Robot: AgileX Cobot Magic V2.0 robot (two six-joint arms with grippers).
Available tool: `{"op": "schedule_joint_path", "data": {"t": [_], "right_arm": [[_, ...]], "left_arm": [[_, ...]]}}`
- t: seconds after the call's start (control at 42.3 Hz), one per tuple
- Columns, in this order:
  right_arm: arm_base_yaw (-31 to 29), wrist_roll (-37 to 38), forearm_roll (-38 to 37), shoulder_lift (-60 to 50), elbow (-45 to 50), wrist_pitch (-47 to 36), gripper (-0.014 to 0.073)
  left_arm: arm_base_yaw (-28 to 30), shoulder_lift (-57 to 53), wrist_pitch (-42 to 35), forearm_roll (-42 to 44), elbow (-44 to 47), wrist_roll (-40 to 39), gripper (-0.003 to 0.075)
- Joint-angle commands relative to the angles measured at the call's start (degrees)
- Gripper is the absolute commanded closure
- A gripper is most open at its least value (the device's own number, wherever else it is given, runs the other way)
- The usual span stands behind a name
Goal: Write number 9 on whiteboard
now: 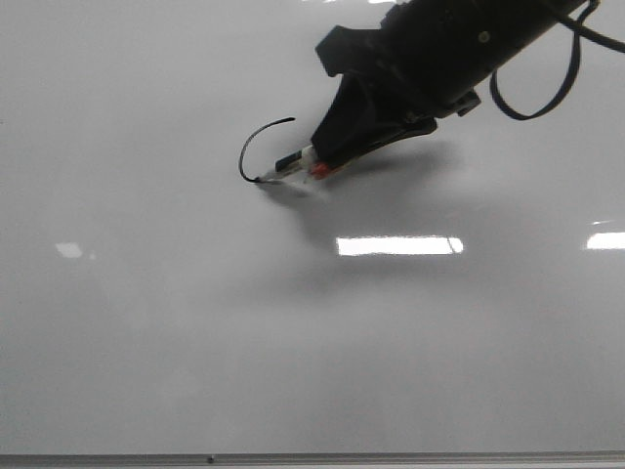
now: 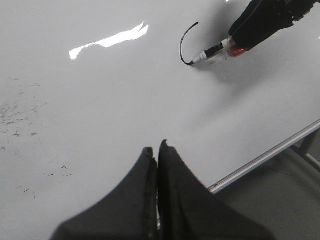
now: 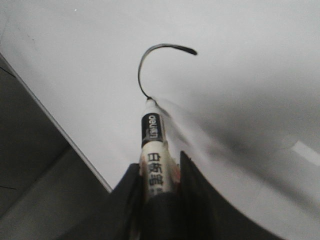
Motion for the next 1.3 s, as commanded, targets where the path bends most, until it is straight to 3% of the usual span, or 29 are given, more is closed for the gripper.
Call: {"op": "schedule_joint_path", "data": {"t": [0.0,0.379,0.71,0.875,1.017,1.088,1.183,1.278], "right_arm": [[-2.7,-0.4,0.5,-4.8,-0.9,-3.5,0.0655],[-4.1,-0.4,-0.7,-5.2,-1.8,-0.6,0.0655],[-0.1,-0.4,-3.4,0.9,6.3,-2.8,0.0655],[0.4,-1.4,-3.2,-5.1,6.3,4.1,0.0655],[3.1,-7.0,-4.7,-12.9,5.6,7.7,0.0655],[5.2,-9.6,-7.6,-15.6,4.7,8.3,0.0655],[8.6,-11.6,-12.0,-17.2,3.7,8.8,0.0655],[12.1,-11.8,-15.3,-17.8,2.6,9.7,0.0655]], "left_arm": [[0.1,0.5,-3.5,-2.4,-1.5,-0.5,0.0739],[0.1,0.5,-3.5,-2.4,-1.5,-0.5,0.0739],[0.1,0.5,-3.5,-2.4,-1.5,-0.5,0.0739],[0.1,0.5,-3.1,-2.5,-1.5,-0.5,0.0739],[0.1,1.7,-1.3,-3.6,-1.7,2.5,0.0735],[0.0,4.1,0.4,-7.5,-2.8,7.7,0.0698],[-1.4,9.3,2.6,-11.3,-5.2,14.5,0.0577],[-6.5,15.1,3.4,-11.3,-8.3,17.9,0.0424]]}}
